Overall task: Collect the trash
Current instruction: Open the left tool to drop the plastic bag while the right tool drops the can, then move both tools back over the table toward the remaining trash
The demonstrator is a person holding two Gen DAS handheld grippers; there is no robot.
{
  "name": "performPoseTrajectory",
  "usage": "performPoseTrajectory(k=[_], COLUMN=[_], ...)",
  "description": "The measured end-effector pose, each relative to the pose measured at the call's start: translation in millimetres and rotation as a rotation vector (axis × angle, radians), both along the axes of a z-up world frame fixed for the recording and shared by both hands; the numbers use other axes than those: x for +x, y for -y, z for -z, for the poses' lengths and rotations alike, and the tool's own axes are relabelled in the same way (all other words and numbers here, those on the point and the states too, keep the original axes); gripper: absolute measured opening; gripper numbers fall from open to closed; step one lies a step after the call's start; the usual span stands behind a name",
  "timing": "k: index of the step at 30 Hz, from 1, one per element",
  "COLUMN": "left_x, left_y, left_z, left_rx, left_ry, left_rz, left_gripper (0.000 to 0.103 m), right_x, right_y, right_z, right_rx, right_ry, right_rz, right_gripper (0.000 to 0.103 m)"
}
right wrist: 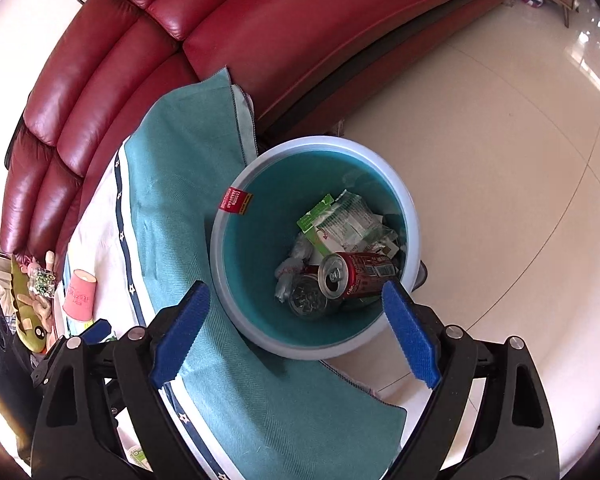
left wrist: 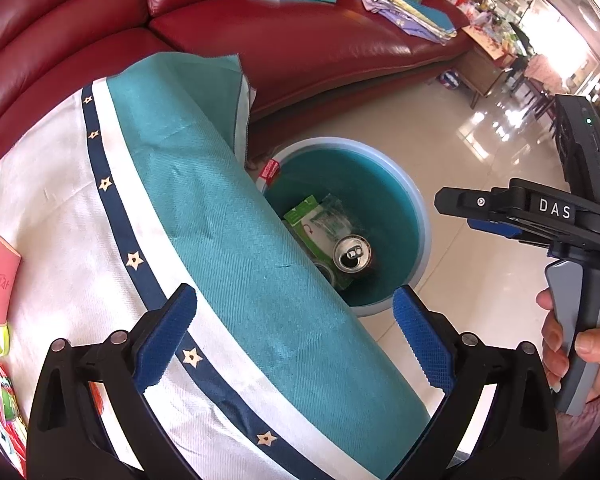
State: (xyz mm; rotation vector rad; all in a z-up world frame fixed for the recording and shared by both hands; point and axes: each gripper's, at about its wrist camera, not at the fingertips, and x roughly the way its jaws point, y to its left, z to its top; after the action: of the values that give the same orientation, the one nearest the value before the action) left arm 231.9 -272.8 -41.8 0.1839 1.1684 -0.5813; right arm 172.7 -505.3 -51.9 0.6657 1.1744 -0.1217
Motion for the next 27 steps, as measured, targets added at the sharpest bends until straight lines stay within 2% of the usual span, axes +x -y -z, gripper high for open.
performPoseTrajectory(k=[27], left_x=[-21], left_y=[-62], left_z=[-20], left_rx=[-0.076], left_ry=[0.009], left_rz=[-0.065], left_gripper=[0.099], right_x=[-11], right_y=[-54], right_z=[-33], right_rx=[-0.056], right_ry=[0.016], right_rz=[-0.053], right_gripper=[0.085])
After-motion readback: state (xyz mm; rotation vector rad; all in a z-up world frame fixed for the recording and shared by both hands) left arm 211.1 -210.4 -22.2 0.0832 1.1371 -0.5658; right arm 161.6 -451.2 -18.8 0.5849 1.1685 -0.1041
